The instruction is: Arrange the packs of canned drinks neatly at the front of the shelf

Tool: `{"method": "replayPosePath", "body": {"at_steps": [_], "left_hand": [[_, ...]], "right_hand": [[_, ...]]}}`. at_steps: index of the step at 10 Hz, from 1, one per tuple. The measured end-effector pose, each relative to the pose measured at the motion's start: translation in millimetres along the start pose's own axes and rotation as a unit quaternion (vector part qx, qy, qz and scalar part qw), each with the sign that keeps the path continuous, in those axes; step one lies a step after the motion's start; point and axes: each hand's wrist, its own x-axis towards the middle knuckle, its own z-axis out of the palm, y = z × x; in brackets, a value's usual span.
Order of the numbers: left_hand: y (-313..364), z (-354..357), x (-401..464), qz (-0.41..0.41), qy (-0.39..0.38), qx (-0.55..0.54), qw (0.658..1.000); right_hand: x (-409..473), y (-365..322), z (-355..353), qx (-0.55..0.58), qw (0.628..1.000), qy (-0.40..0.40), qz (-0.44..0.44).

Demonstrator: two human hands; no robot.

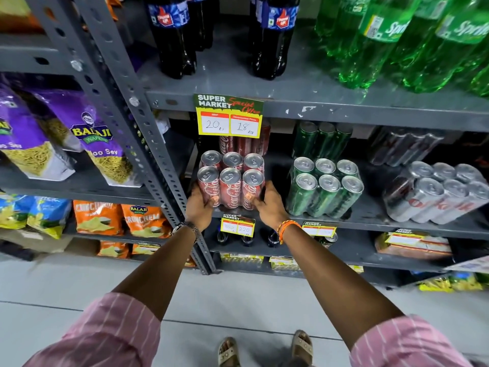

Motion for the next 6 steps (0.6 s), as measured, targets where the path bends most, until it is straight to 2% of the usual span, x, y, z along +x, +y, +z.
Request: {"method": "replayPosePath", "body": {"at_steps": [2, 5, 6], "left_hand": [[-0.6, -2.7, 1.4, -0.007, -0.01, 0.023, 1.0], [15.0, -5.1, -5.3, -0.031, 0.001, 0.039, 0.999], [11.6, -0.9, -19.3, 0.007, 0.02, 0.034, 0.999]], "right_hand": [[-4.3, -0.3, 2.6, -0.014, 1.0, 0.012, -0.012], [-13.1, -12.3, -8.2, -0.04, 0.999, -0.018, 0.014], [-35.6, -18.7, -15.4, -0.031, 0.999, 0.028, -0.024]]}}
